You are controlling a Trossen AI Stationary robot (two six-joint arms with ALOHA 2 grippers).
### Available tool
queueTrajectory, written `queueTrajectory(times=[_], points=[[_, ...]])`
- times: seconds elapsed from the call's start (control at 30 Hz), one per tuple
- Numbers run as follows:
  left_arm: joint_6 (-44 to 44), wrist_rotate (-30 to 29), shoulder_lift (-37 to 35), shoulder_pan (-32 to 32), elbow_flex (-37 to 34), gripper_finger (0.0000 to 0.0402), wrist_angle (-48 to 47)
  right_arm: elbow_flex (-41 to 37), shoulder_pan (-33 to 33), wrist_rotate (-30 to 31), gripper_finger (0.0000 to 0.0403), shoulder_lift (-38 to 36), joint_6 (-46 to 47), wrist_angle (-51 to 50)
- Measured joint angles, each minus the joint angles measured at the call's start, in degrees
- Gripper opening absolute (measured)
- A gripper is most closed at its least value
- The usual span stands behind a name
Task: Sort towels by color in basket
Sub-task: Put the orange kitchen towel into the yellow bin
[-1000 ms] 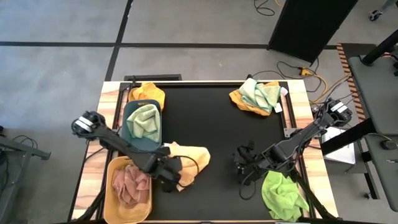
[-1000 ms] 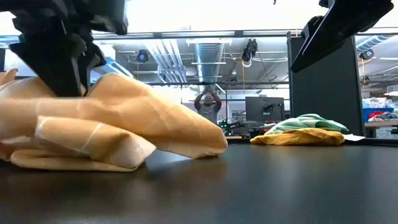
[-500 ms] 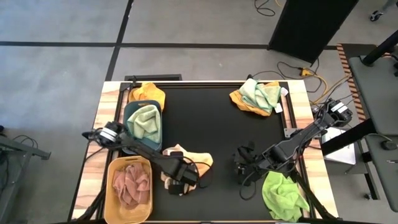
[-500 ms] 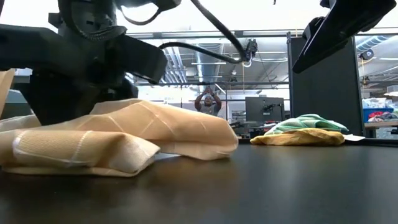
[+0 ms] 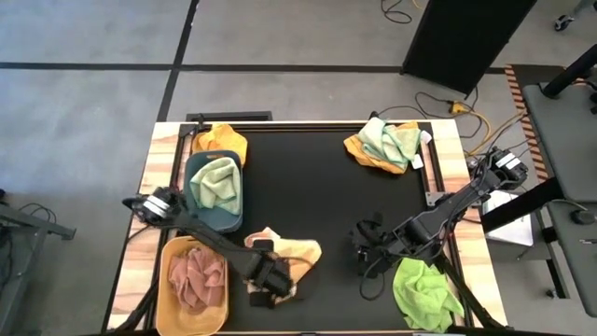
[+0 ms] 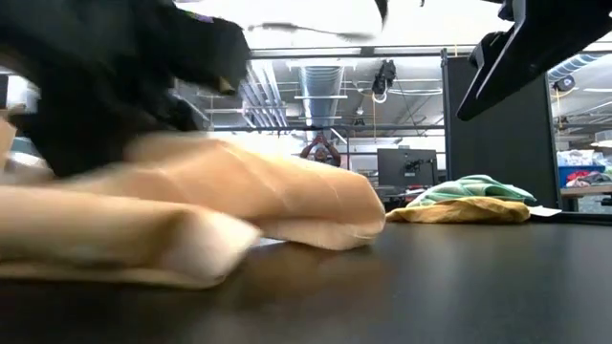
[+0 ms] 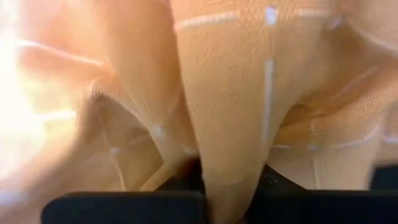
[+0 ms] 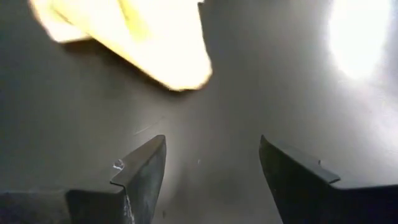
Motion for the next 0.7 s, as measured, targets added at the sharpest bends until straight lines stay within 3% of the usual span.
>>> queueTrajectory(times=[0.17, 0.23, 0.33, 0.5, 0.7], points=[[3.1, 2.0, -10.9, -7.0, 0.3, 0.0006, -0.9, -0.9, 0.0, 0.4, 0.0242, 0.0, 1.9, 0.1], [0.5, 3.7, -14.2, -10.4, 0.0, 0.0005, -3.0, -1.2, 0.0, 0.4, 0.0242, 0.0, 3.0, 0.1], [-9.7, 1.9, -20.0, -14.8, 0.3, 0.0005, -5.9, -1.8, 0.1, 0.4, 0.0242, 0.0, 3.7, 0.3], [-23.6, -6.6, -28.5, -22.9, 0.5, 0.0004, -8.1, -2.6, 0.1, 0.5, 0.0248, 0.0, 3.7, 0.5], [-52.9, -6.7, -35.1, -32.4, 2.6, 0.0004, -27.2, -2.8, 0.1, 0.5, 0.025, 0.0, 3.6, 0.8]])
